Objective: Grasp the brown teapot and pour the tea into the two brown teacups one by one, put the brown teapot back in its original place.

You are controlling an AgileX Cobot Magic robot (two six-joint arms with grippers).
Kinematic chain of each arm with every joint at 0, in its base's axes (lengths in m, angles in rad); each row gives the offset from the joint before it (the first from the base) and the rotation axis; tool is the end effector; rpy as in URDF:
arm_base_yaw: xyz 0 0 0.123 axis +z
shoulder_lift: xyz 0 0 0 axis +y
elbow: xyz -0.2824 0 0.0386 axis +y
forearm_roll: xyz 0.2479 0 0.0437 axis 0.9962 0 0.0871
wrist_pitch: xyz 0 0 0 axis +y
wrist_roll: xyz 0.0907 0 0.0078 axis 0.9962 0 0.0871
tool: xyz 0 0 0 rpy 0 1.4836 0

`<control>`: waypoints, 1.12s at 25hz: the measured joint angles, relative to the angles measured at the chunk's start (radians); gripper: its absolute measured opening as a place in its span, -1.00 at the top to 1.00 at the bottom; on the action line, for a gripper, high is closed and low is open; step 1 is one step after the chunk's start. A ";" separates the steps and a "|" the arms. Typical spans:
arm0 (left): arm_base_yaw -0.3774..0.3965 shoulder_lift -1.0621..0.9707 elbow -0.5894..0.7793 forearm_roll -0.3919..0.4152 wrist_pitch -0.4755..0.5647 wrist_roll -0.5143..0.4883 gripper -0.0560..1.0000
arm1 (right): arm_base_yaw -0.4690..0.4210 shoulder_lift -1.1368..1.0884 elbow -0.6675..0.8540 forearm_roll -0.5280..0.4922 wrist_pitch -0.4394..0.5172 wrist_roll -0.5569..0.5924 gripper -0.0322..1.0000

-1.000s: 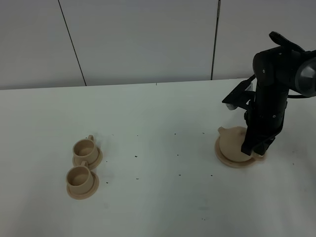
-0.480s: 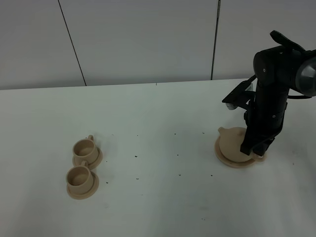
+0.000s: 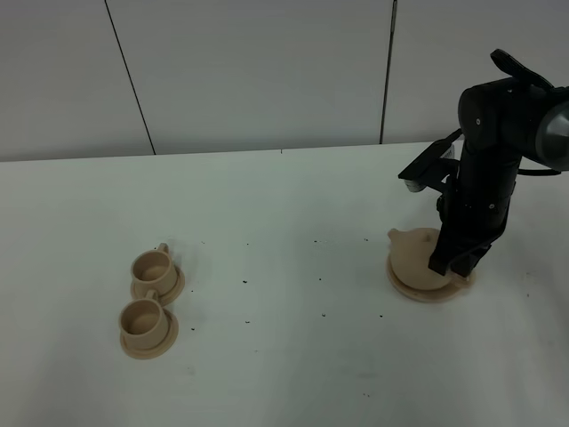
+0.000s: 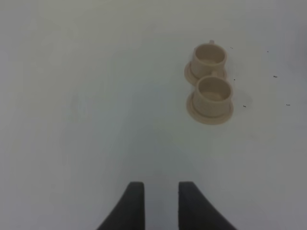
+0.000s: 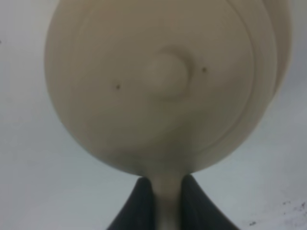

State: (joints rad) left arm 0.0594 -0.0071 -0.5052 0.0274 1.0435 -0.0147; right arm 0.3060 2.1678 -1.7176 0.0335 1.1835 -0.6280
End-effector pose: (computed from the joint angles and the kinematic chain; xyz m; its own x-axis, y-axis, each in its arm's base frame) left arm -0.0060 0.0018 0.2800 -0.4286 -0.0264 -0.9031 -0.0811 0.9967 0.0093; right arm 0.4139 0.1337 0.1754 -0.6042 -0.7959 -0.0379 -0.7967 0.6042 0.0112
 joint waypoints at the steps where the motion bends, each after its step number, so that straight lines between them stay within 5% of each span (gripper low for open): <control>1: 0.000 0.000 0.000 0.000 0.000 0.000 0.43 | 0.000 -0.002 0.000 0.002 -0.003 0.000 0.76; 19: 0.000 0.000 0.000 0.000 0.000 0.000 0.43 | 0.002 -0.060 -0.017 0.092 -0.032 0.000 0.76; 28: 0.000 0.000 0.000 0.000 0.000 0.000 0.43 | 0.101 -0.061 -0.072 0.074 -0.082 0.053 0.76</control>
State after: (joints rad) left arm 0.0594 -0.0071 -0.5052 0.0274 1.0435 -0.0147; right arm 0.4072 2.1071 -1.7892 0.1075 1.1017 -0.5748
